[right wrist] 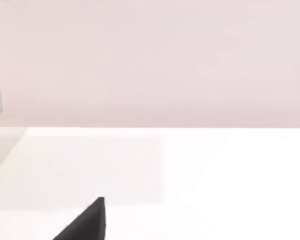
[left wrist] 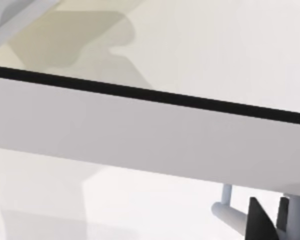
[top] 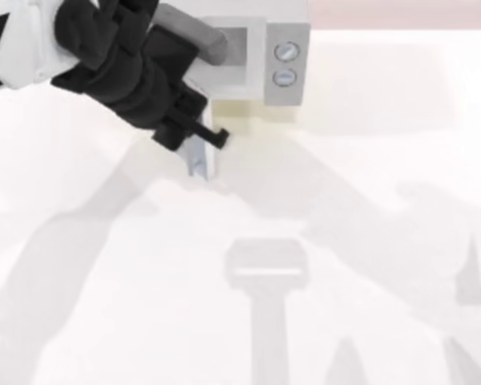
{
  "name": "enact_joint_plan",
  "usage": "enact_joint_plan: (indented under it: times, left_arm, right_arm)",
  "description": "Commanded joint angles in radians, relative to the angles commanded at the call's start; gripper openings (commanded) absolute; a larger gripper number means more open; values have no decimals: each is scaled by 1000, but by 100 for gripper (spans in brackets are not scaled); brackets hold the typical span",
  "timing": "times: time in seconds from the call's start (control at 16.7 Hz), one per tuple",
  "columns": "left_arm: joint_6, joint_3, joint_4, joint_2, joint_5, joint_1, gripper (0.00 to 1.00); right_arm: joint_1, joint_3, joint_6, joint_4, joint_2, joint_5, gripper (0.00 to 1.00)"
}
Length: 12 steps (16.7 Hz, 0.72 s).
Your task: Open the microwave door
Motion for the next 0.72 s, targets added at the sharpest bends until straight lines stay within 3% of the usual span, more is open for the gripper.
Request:
enact_joint_plan:
  times: [0.36, 0.72]
  left_arm:
    - [12, -7, -5, -1, 13, 1, 0]
    - [149, -39, -21, -41, 82, 58, 0]
  right_arm:
    - [0, 0, 0, 0, 0, 0, 100]
    - [0, 0, 0, 0, 0, 0, 100]
